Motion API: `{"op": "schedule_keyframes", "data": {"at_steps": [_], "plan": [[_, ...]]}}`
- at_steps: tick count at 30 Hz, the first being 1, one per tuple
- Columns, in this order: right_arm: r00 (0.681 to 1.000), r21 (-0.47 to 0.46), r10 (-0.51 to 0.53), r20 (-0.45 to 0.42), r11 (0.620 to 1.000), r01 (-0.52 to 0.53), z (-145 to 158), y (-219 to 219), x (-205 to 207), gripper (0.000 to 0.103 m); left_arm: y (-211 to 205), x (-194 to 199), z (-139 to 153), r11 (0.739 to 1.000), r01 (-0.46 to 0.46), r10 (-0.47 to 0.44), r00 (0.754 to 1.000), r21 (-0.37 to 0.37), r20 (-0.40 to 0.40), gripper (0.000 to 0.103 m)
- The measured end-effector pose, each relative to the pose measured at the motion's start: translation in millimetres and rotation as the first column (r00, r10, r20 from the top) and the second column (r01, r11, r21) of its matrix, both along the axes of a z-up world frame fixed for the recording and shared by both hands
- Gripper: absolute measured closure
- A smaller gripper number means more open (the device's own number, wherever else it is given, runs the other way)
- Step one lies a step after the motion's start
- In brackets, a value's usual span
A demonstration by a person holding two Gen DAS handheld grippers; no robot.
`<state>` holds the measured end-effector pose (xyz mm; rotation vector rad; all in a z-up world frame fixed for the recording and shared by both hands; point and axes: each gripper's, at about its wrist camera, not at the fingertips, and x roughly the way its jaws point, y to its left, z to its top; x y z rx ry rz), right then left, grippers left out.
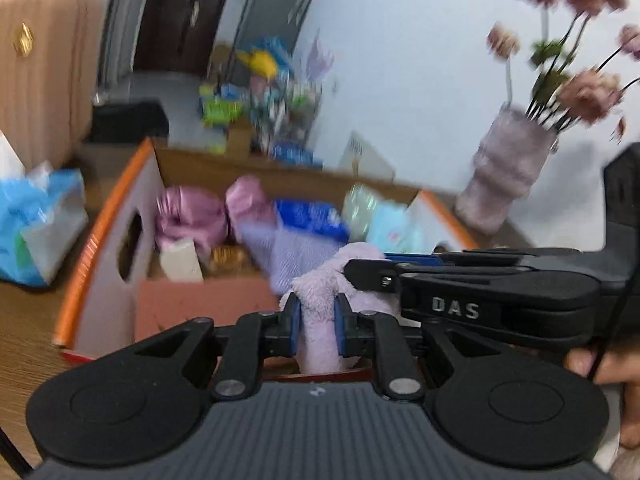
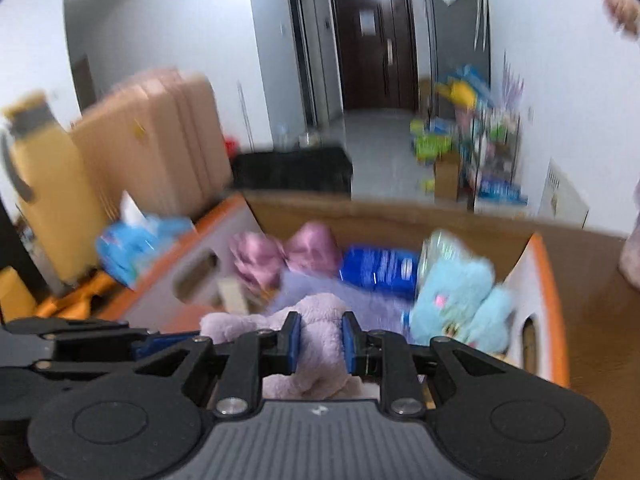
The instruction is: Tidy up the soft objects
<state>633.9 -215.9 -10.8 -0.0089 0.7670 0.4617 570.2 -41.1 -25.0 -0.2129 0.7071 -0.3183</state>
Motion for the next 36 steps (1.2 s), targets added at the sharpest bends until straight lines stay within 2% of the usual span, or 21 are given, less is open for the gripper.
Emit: {"op": "schedule_keyframes", "data": {"at_steps": [1,4,9,10,11,13,14,15,16,20,21,22,25,26,28,30,32,36], "plan": [[0.999,-0.002,0.003,-0.033,1.000,-0.004,-9,1,6,0.082,0,3,-6,1.000,0.009,-0.009,1.000,0.013,-0.015,0.087],[0.997,0.028,0.003,-0.074,1.000,-0.001,-24,-3,11,0.082,-9,-2,-11,0.995,0.044,-0.047,0.998,0.086,0.035,0.086],[0.998,-0.012,-0.023,-0.061,1.000,0.023,-24,-1,12,0.080,-17,8,-13,0.991,0.068,-0.069,0.998,0.119,0.012,0.085],[0.997,-0.012,-0.033,-0.063,0.999,0.033,-23,-2,12,0.079,-17,10,-15,0.989,0.069,-0.072,0.997,0.131,0.020,0.082],[0.997,-0.004,-0.048,-0.067,0.999,0.048,-23,-5,12,0.077,-17,8,-17,0.988,0.073,-0.081,0.995,0.139,0.053,0.075],[0.996,0.010,-0.055,-0.065,0.998,0.056,-18,-10,7,0.064,-13,3,-18,0.988,0.066,-0.078,0.994,0.142,0.078,0.072],[0.997,0.014,-0.052,-0.052,0.999,0.053,-13,-11,1,0.065,-9,0,-15,0.988,0.060,-0.072,0.994,0.142,0.082,0.068],[0.998,0.018,-0.054,-0.039,0.998,0.055,-7,-12,-4,0.065,-5,-4,-9,0.988,0.050,-0.063,0.995,0.143,0.082,0.064],[0.998,0.016,-0.063,-0.024,0.998,0.063,2,-14,-9,0.065,-1,-8,-1,0.989,0.042,-0.055,0.994,0.143,0.091,0.053],[0.994,0.010,-0.088,0.066,0.996,0.088,49,-23,-36,0.063,19,-33,46,0.986,0.005,-0.035,0.983,0.165,0.182,0.048],[0.991,0.009,-0.096,0.089,0.995,0.095,61,-28,-44,0.060,25,-41,59,0.985,-0.011,-0.026,0.978,0.173,0.207,0.045],[0.987,0.009,-0.110,0.117,0.994,0.110,75,-33,-53,0.049,31,-48,72,0.982,-0.029,-0.015,0.973,0.186,0.230,0.037],[0.969,-0.006,-0.140,0.205,0.990,0.144,109,-48,-84,0.037,46,-73,106,0.966,-0.108,0.030,0.948,0.234,0.315,0.033],[0.959,-0.010,-0.158,0.233,0.986,0.165,119,-54,-94,0.034,50,-81,115,0.961,-0.134,0.045,0.939,0.243,0.341,0.028],[0.933,-0.003,-0.204,0.298,0.977,0.214,133,-64,-114,0.016,59,-98,129,0.953,-0.197,0.092,0.913,0.232,0.398,0.017],[0.891,0.020,-0.246,0.381,0.966,0.259,143,-72,-136,0.009,63,-112,139,0.949,-0.234,0.125,0.894,0.210,0.431,0.016],[0.862,0.023,-0.277,0.425,0.955,0.296,146,-76,-150,0.005,62,-121,144,0.946,-0.251,0.139,0.885,0.203,0.445,0.015],[0.853,0.042,-0.294,0.430,0.951,0.306,155,-81,-171,0.005,51,-137,152,0.933,-0.287,0.152,0.861,0.215,0.486,0.013]]}}
